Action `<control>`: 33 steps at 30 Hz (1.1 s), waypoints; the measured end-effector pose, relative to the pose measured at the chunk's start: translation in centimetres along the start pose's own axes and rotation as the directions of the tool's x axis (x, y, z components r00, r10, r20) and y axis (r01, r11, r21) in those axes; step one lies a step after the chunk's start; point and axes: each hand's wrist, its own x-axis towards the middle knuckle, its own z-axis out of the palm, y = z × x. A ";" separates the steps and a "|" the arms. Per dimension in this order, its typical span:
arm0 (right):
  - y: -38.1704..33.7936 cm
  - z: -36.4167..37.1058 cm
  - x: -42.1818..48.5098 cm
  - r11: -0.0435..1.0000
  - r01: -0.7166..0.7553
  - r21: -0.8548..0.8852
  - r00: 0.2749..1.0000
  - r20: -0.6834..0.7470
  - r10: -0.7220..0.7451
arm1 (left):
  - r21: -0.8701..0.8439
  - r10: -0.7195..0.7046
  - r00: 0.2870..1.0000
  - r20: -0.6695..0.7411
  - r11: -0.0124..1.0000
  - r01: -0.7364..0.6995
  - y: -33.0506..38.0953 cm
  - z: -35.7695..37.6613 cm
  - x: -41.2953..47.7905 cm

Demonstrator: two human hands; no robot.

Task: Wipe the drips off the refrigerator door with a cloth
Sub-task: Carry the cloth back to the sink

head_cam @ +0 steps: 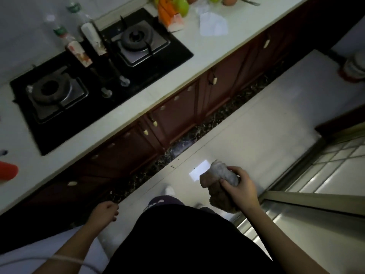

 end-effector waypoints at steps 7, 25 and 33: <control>2.5 -7.7 5.0 0.985 -0.116 0.129 0.961 -0.236 0.144 | 0.264 0.081 0.987 0.139 0.957 -0.116 14.9 3.5 7.2; 5.1 -26.5 19.0 0.840 -0.292 0.458 0.623 -0.575 0.530 | 0.511 0.383 0.721 0.578 0.519 -0.685 68.5 26.2 9.7; 6.6 -39.9 32.4 0.873 -0.245 0.422 0.713 -0.532 0.457 | 0.566 0.347 0.801 0.488 0.573 -0.593 78.1 32.2 10.3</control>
